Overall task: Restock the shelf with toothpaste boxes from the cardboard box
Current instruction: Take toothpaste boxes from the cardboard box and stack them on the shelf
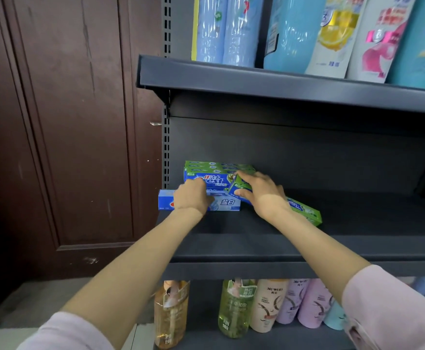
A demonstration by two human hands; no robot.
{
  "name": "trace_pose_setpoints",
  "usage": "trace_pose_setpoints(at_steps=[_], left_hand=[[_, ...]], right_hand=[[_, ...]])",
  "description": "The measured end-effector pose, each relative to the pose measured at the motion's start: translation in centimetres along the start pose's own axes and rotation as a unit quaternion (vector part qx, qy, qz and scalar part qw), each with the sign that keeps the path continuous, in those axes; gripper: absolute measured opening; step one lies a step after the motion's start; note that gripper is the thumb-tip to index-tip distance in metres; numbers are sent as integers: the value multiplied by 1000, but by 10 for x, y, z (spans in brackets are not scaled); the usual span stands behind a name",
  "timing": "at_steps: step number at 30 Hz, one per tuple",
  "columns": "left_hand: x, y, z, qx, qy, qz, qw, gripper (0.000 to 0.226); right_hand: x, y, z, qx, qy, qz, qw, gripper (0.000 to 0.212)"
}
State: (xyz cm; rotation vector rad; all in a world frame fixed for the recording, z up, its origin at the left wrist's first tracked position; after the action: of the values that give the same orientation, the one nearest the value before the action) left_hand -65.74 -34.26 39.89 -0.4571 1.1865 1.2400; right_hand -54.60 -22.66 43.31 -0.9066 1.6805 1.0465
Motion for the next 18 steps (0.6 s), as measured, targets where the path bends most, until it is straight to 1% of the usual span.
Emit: trace_pose_setpoints(at_steps=[2,4,5,7,8,11,13,16,17,18], left_hand=[[-7,-4,15,85,102,56,990,45],[-3,-3,22,139,155,57,976,53],[4,0,21,146,166,35,974,53],[15,4,14,144,151,-17,978,49],[18,5,12,143,134,-28,980,47],[14,6,20,162,79,-12,984,40],[15,7,30,187,39,-20,981,36],[17,3,39,232,56,-36,970,36],[16,3,37,236,36,-36,970,38],[13,2,33,224,-31,-46,973,42]], right_hand=[[4,1,-1,3,0,-7,1000,55],[7,2,-3,3,-6,-12,1000,56],[8,3,-4,1,-10,-12,1000,56],[8,4,-6,-5,-13,-9,1000,55],[8,5,-7,-7,-14,-9,1000,55],[11,7,-6,-12,-13,-9,1000,55],[13,8,-6,-13,-15,-7,1000,54],[13,13,-6,-15,-17,-8,1000,54],[13,13,-6,-14,-17,-9,1000,54],[13,14,-7,-15,-20,-8,1000,55]])
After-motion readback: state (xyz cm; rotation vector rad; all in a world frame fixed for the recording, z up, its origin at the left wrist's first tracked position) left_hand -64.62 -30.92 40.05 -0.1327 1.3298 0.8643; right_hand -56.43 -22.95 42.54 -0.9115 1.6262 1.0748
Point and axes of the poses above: each hand's wrist, its own y-axis towards the middle knuckle, its own x-axis out of the palm, z = x × y, the point moved 9 cm from there along y, towards the middle knuckle, and after that the axes turned 2 degrees about -x, right-handed, at the moved point
